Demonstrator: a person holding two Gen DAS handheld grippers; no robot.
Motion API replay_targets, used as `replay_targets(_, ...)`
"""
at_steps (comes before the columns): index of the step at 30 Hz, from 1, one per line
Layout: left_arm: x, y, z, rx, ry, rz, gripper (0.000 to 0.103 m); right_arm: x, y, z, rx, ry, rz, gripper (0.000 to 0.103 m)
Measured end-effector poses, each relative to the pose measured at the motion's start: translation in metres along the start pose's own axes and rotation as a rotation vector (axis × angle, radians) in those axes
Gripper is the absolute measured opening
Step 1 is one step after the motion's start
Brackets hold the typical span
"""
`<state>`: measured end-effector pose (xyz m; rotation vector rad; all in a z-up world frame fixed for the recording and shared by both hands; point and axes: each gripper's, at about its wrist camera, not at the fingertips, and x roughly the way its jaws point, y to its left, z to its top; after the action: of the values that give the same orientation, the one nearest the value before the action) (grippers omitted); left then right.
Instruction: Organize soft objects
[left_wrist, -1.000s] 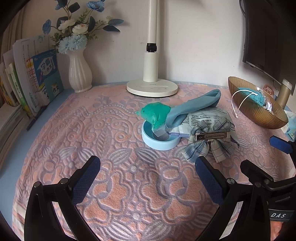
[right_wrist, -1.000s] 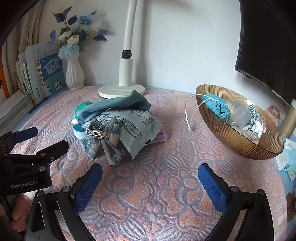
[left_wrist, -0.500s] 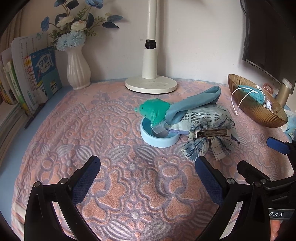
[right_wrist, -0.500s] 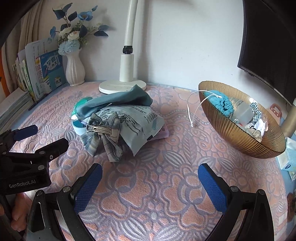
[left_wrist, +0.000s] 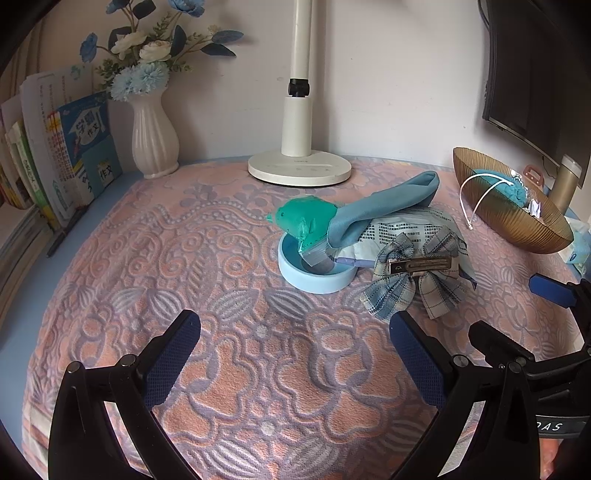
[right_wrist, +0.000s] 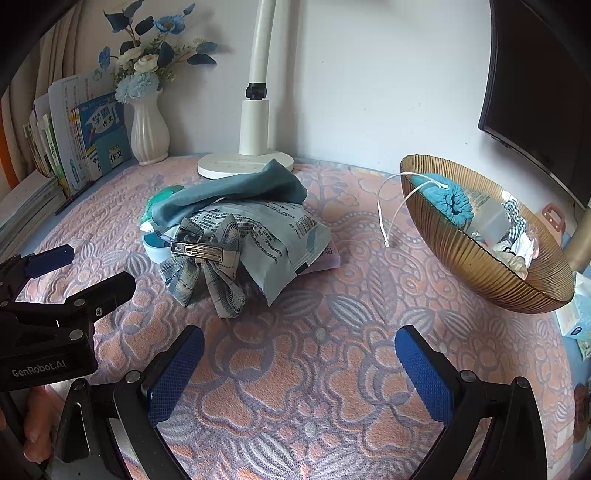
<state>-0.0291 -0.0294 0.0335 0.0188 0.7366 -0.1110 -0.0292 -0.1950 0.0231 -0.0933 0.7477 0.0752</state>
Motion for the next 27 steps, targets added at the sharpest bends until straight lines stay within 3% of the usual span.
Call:
replay_targets(22,0.001,0.001,0.001,-0.003,0.024,0.015,0.101,-0.005,-0.007,0.0,0.013,-0.022,0.005,0.103)
replay_targets(24,-0.001,0.002,0.003,-0.008,0.06,-0.042,0.101,-0.008,-0.014,0.003,0.043,0.013,0.05,0.098)
replay_targets(26,-0.008,0.005,0.005,-0.03,0.093,-0.174,0.101,-0.014,-0.028,0.013,0.106,0.075,0.165,0.087)
replay_targets(27,-0.012,0.006,0.006,-0.048,0.096,-0.237,0.101,-0.019,-0.035,0.022,0.133,0.089,0.21,0.087)
